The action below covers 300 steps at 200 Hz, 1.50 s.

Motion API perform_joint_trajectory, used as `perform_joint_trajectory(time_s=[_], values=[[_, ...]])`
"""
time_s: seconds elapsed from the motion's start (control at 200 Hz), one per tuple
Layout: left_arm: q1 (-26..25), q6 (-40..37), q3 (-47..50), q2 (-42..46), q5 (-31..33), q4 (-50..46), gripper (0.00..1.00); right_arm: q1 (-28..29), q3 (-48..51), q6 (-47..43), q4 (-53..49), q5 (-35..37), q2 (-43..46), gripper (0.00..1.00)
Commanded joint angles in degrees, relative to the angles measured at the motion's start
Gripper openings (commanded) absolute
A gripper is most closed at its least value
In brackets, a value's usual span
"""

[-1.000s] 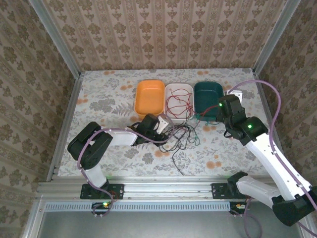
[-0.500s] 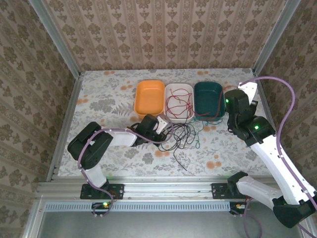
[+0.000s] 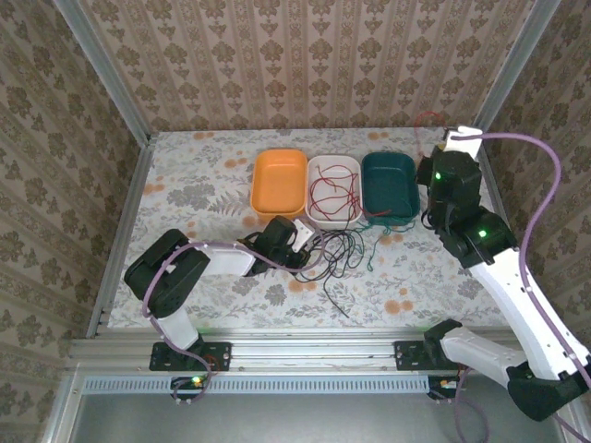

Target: Untangle the cables

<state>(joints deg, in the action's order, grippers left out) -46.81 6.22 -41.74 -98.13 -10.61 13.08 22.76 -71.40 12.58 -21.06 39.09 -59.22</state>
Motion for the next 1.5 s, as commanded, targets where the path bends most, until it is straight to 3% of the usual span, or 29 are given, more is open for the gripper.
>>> perform_joint_trajectory(time_s=[0.0, 0.4, 0.83, 1.16, 1.36, 1.495], values=[[-0.86, -1.21, 0.89, 0.08, 2.41, -4.91, 0.0, -0.07, -2.49, 3.83, 4.51, -8.5, -5.56, 0.0], [-2.49, -0.48, 0.88, 3.55, 5.16, -5.99, 0.0, -0.04, -6.33, 17.26, 8.34, -21.48, -26.96, 0.0], [-3.4, 0.73, 1.22, 4.17, 6.22, -6.29, 0.0, -0.18, -15.07, 20.55, 8.4, -31.54, -43.09, 0.0], [-3.81, 0.6, 0.6, 4.43, 6.61, -7.28, 0.0, -0.3, -17.04, 24.45, 3.58, -31.37, -52.63, 0.0], [-3.78, 0.75, 1.13, 6.0, 7.63, -6.86, 0.0, -0.61, -15.48, 25.39, -1.9, -25.22, -52.5, 0.0], [-3.65, 0.51, 0.79, 6.37, 7.59, -6.71, 0.0, -0.61, -14.85, 23.96, -4.12, -25.64, -51.88, 0.0]])
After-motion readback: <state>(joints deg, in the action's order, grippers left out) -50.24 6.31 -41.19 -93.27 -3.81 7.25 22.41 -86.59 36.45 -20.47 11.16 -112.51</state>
